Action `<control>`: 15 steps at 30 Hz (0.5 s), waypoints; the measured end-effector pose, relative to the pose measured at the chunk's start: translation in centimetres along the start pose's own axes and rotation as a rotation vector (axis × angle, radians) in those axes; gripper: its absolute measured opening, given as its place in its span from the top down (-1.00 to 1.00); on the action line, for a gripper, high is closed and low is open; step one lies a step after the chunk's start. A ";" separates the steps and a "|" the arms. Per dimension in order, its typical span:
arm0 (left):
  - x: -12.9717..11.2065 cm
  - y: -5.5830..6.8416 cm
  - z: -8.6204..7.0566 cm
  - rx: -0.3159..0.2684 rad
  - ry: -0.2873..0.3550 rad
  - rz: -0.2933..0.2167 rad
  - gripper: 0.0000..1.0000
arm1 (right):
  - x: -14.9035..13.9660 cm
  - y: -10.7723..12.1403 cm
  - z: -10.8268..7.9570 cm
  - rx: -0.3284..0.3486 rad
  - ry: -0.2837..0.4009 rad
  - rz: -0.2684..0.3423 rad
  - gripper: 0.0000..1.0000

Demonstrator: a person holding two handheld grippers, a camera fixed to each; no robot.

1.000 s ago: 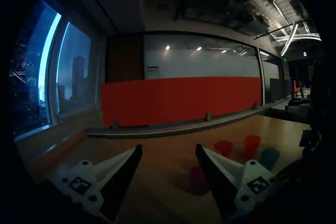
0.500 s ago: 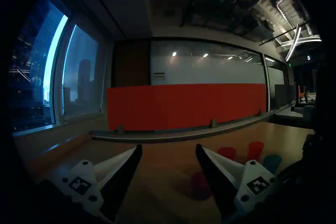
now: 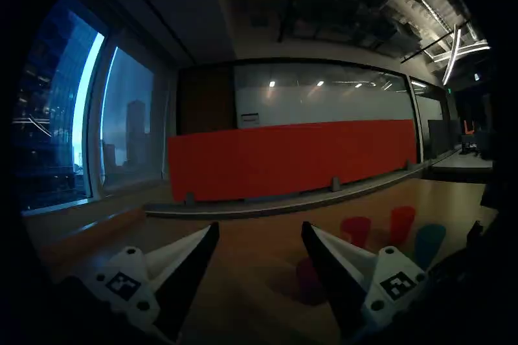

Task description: Pour water

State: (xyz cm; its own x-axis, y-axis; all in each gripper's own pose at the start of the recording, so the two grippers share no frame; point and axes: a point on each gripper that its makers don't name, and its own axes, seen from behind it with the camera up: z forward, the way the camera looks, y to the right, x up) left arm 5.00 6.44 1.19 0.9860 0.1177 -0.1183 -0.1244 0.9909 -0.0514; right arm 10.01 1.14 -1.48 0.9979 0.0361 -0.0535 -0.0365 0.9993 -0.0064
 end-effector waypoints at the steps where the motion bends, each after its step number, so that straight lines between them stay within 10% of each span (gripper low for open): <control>1: -0.2 -0.1 0.0 0.001 -0.001 -0.006 -0.88 | 0.0 0.0 0.0 -0.002 0.000 0.000 -0.99; 15: -2.3 -2.2 -0.6 0.027 -0.010 -0.041 -0.89 | -1.1 -0.1 0.1 -0.019 -0.027 -0.007 -1.00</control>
State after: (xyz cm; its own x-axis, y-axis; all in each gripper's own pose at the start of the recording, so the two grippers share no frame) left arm 2.96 4.00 1.02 0.9912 0.0779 -0.1068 -0.0814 0.9963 -0.0291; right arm 8.91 1.03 -1.28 0.9992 0.0294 -0.0266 -0.0301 0.9992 -0.0254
